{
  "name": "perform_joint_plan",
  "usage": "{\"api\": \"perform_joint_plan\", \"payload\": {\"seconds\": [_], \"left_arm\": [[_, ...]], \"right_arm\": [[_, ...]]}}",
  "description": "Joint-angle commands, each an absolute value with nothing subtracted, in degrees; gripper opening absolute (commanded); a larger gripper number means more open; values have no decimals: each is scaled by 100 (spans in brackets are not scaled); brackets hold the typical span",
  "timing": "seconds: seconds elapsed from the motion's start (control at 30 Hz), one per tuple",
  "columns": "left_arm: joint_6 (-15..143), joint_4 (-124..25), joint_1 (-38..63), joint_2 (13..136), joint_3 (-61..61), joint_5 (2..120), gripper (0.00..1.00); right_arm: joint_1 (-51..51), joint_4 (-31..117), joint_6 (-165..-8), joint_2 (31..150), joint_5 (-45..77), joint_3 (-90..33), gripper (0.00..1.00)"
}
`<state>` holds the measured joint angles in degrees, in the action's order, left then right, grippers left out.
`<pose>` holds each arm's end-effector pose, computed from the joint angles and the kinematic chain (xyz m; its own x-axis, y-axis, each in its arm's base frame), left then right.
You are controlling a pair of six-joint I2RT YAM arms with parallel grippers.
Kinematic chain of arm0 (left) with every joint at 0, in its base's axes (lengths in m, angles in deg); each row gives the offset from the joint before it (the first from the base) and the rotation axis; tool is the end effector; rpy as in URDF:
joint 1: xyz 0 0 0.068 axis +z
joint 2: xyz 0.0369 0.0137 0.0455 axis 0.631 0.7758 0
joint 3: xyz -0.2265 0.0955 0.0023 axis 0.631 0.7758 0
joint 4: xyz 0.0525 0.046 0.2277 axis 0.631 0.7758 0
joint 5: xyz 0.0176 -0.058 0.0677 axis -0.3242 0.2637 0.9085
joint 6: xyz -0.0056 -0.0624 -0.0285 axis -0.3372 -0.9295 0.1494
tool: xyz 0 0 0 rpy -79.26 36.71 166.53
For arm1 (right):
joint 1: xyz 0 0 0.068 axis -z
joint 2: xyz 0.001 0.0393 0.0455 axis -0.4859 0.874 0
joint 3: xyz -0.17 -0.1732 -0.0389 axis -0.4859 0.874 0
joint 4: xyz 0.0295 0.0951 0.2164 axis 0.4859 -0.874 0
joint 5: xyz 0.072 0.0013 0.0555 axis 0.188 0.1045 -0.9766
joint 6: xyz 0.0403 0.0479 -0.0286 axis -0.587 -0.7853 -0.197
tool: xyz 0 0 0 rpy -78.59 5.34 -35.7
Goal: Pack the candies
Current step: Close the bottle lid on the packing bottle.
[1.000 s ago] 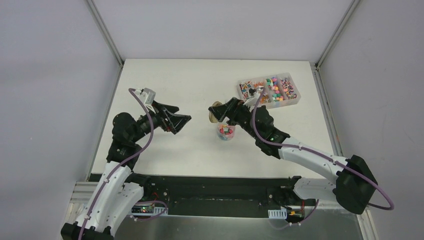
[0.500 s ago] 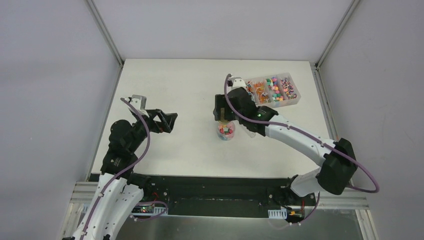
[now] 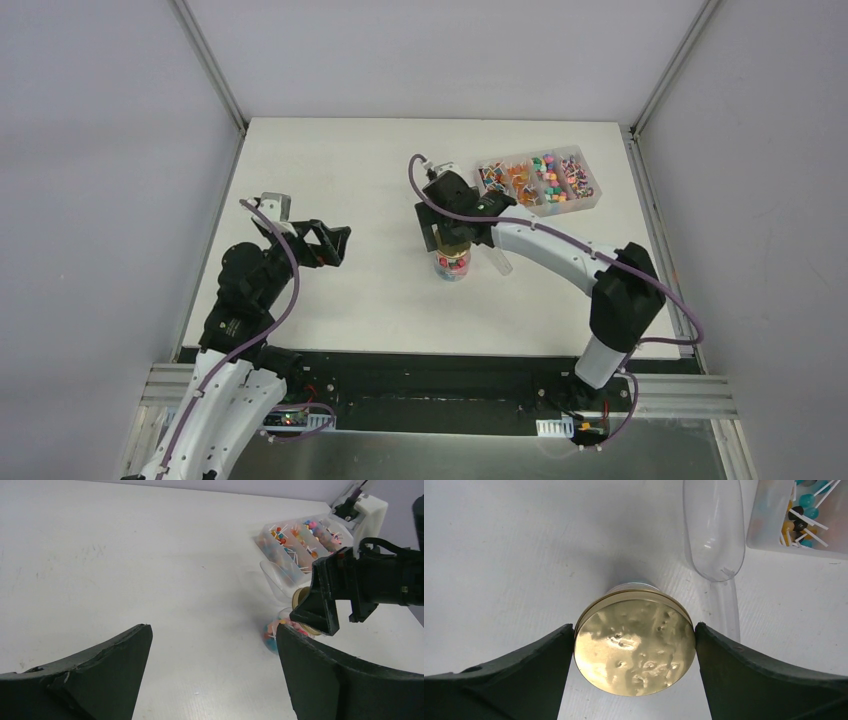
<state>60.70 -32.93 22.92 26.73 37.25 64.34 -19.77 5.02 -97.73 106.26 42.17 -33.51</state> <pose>0.1414 -0.0458 0.2967 -0.1968 -0.2176 -0.9560 0.3156 0.9091 -0.2718 0.2423 0.2503 0.2390 -0.7001 -0.3502 -0.6223 -0.3958 0.9157 -0.0701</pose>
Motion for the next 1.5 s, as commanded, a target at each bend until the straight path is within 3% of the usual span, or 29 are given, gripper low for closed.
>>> {"api": "perform_joint_plan", "payload": {"seconds": [0.0,0.43,0.87,1.2,1.47], "left_arm": [[6206,-3381,2233,2559,3493,6586,99],[6206,-3367,2198,2603,3478,6555,99],[6217,-3357,2196,2625,3492,6597,99],[5998,-3306,2196,2713,3544,6776,99],[5606,-3405,2194,3478,3487,5577,92]], "right_arm": [[-1952,3,-9597,10948,4118,-3840,88],[-1923,-345,-9591,11568,3991,-4100,90],[-1920,-452,-9539,11675,3907,-4304,100],[-1891,-398,-9461,11015,3968,-4544,100],[-1553,1212,-9475,9487,3458,-2926,98]]}}
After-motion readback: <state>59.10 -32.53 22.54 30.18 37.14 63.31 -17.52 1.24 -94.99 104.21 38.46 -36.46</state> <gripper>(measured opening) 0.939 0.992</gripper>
